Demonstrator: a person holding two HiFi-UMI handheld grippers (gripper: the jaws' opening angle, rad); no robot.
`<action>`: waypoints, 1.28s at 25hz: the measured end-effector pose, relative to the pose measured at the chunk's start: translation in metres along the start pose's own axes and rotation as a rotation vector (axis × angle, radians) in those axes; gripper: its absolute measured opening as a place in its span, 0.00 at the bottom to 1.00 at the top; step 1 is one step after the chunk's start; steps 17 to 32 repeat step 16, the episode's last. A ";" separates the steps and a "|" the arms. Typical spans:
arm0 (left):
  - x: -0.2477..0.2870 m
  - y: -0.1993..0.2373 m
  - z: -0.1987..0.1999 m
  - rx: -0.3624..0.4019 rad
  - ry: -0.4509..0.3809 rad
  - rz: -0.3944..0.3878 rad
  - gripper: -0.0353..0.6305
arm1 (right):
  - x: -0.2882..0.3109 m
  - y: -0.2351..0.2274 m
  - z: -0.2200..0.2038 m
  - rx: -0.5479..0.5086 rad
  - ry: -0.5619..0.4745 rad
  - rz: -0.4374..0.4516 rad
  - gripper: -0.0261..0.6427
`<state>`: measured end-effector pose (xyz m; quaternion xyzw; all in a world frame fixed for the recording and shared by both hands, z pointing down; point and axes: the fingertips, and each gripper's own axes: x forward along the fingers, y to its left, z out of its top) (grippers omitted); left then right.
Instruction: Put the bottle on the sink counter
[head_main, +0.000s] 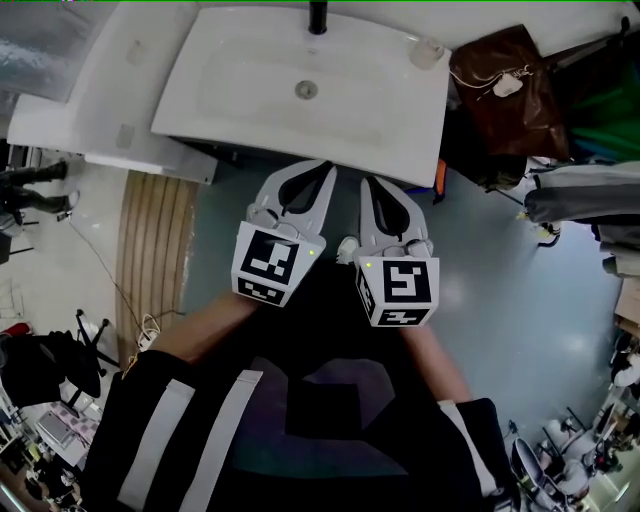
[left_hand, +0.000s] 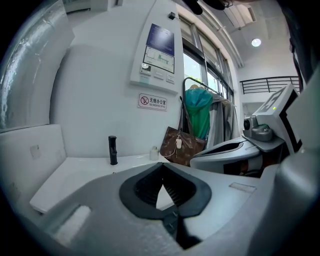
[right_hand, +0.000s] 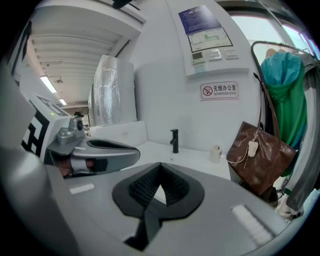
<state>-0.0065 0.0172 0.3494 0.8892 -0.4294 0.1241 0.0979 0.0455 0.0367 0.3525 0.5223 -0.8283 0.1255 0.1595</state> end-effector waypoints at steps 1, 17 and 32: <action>0.000 0.000 0.001 0.000 -0.002 -0.004 0.05 | 0.000 0.000 0.001 0.000 -0.001 -0.006 0.04; -0.010 0.009 0.004 -0.007 -0.017 0.003 0.05 | -0.001 0.010 0.003 -0.007 -0.001 -0.007 0.04; -0.010 0.009 0.004 -0.007 -0.017 0.003 0.05 | -0.001 0.010 0.003 -0.007 -0.001 -0.007 0.04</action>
